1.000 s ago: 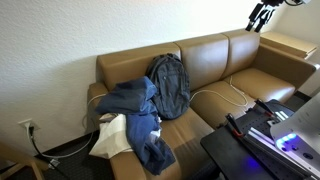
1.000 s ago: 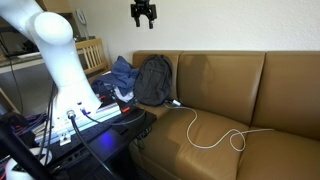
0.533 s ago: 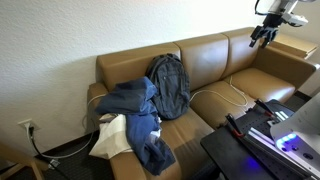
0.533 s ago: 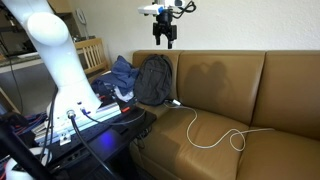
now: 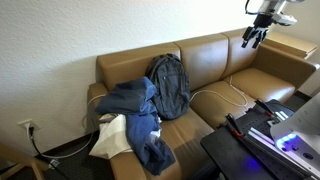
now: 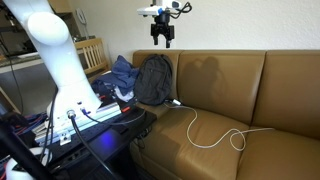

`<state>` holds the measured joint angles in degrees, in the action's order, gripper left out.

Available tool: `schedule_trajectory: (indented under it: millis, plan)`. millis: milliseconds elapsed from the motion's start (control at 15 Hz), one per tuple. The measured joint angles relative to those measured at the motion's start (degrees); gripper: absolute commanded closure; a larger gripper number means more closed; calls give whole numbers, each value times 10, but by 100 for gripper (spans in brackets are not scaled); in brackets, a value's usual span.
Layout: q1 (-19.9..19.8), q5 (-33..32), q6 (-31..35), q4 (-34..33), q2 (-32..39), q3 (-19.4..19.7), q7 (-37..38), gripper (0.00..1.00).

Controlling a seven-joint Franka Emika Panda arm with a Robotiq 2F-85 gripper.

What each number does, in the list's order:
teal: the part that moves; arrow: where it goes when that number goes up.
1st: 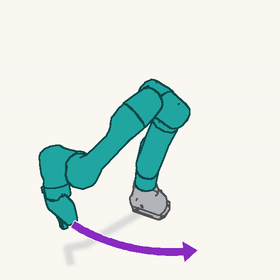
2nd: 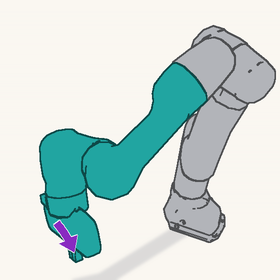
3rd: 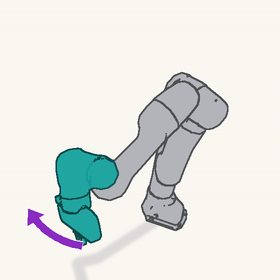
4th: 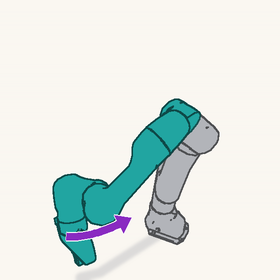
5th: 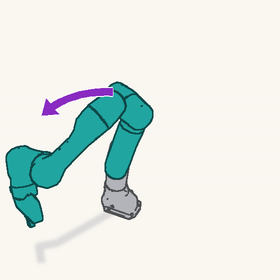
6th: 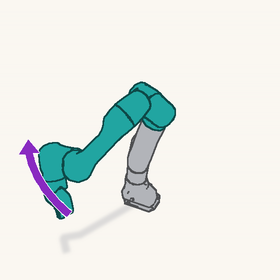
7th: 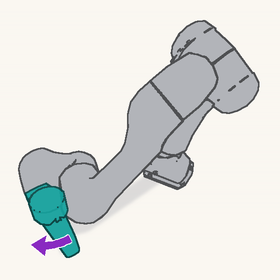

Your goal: Move the black bag to the right

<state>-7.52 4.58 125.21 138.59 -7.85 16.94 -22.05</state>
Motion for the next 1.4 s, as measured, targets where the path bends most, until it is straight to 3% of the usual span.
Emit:
schedule_trajectory:
  millis: [333,467,600,667,1067,1200,1400]
  plan:
    - [77,8,99,50,20,-123,72,0]
    - [116,69,149,46,34,-166,127,0]
    - [148,156,149,10,51,-195,162,0]
    - [155,197,139,-13,61,-201,165,0]
    - [154,193,136,-20,68,-203,169,0]
    - [151,178,150,-27,94,-203,232,0]
    - [149,197,200,-64,189,-206,306,0]
